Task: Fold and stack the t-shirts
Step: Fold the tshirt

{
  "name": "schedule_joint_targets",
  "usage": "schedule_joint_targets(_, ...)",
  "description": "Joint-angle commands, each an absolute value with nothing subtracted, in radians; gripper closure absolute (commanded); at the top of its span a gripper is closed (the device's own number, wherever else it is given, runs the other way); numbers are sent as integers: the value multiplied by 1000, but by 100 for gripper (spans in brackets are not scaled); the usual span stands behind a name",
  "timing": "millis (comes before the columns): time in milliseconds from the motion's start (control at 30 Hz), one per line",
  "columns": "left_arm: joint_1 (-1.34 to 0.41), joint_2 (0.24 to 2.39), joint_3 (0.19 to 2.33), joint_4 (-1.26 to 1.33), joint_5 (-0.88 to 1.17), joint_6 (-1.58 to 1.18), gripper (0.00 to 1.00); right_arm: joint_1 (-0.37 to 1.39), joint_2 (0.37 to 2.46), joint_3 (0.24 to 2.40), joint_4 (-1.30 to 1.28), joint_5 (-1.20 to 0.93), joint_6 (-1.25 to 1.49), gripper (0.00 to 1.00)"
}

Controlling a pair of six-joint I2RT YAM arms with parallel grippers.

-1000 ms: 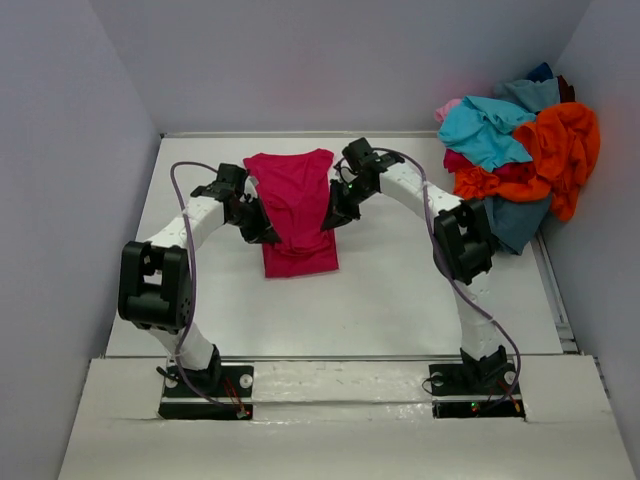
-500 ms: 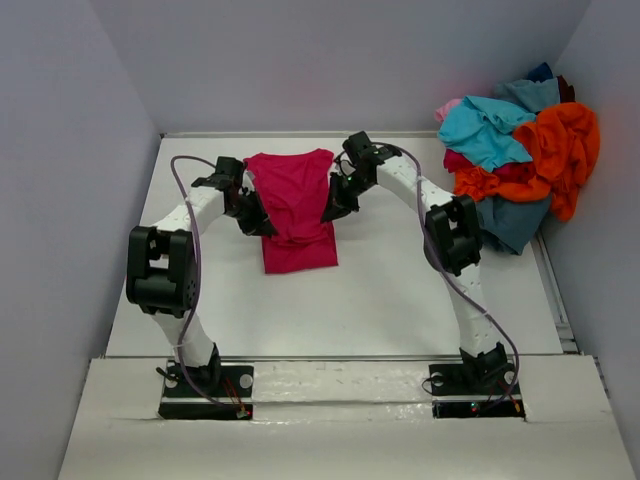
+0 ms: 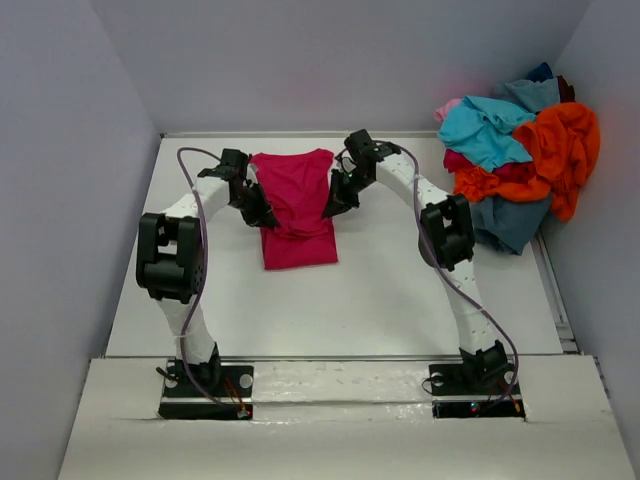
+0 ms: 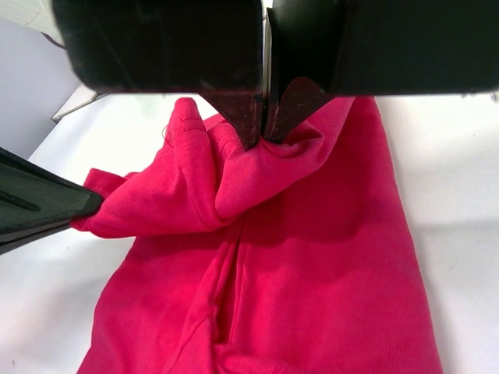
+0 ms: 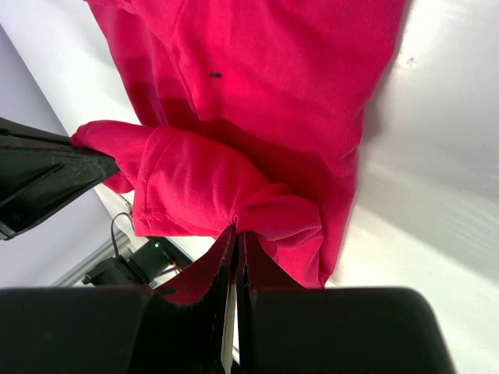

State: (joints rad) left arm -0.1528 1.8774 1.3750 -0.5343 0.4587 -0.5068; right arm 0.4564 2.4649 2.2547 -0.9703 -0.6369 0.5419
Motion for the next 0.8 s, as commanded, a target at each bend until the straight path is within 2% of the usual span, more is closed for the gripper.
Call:
schedule_joint_targets(0, -146, 1887, 1443, -546, 445, -500, 94, 434, 2491, 2336, -988, -664, 517, 93)
schedule_joint_targets(200, -146, 1910, 1456, -540, 430, -499, 94, 425, 2511, 2359, -992, -663, 485, 70)
schedule_joint_targets(300, -146, 1919, 1450, -535, 413, -500, 92, 425, 2517, 2359, -989, -666, 472, 55)
schedule_joint_targets(400, -146, 1922, 1436, -519, 408, -509, 76, 425, 2522, 2359, -988, -667, 469, 43)
schedule_joint_targets(433, -146, 1921, 1433, -514, 407, -511, 59, 425, 2523, 2358, -988, -667, 469, 41)
schedule_joint_targets(533, -146, 1921, 1431, -512, 385, -511, 38, 425, 2514, 2347, -980, -666, 469, 37)
schedule_joint_targets(667, -146, 1916, 1443, -511, 359, -508, 29, 425, 2496, 2341, -986, -655, 466, 37)
schedule_joint_targets(767, -146, 1899, 1460, -521, 350, -505, 27, 425, 2473, 2335, -997, -647, 462, 37)
